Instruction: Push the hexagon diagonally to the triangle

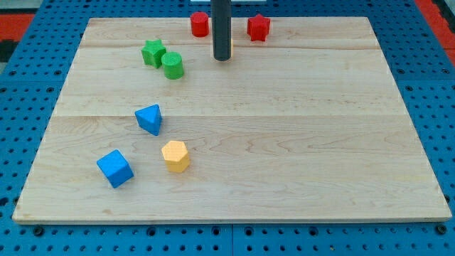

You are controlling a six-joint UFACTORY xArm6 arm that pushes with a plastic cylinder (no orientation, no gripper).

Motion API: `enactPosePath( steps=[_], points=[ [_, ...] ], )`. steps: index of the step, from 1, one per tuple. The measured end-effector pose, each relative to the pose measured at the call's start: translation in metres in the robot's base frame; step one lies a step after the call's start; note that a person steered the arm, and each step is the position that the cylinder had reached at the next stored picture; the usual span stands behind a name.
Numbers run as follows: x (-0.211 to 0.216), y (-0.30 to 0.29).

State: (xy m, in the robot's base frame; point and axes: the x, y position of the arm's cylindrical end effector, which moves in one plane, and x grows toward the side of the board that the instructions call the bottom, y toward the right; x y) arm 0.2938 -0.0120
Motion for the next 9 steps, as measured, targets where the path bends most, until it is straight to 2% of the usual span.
enactPosePath(
  steps=[1,2,4,5,6,7,9],
  points=[
    [-0.028,0.0],
    [-0.037,0.006],
    [0.168,0.026],
    [0.246,0.026],
    [0.278,-0.008],
    [0.273,-0.046],
    [0.224,-0.061]
  ],
)
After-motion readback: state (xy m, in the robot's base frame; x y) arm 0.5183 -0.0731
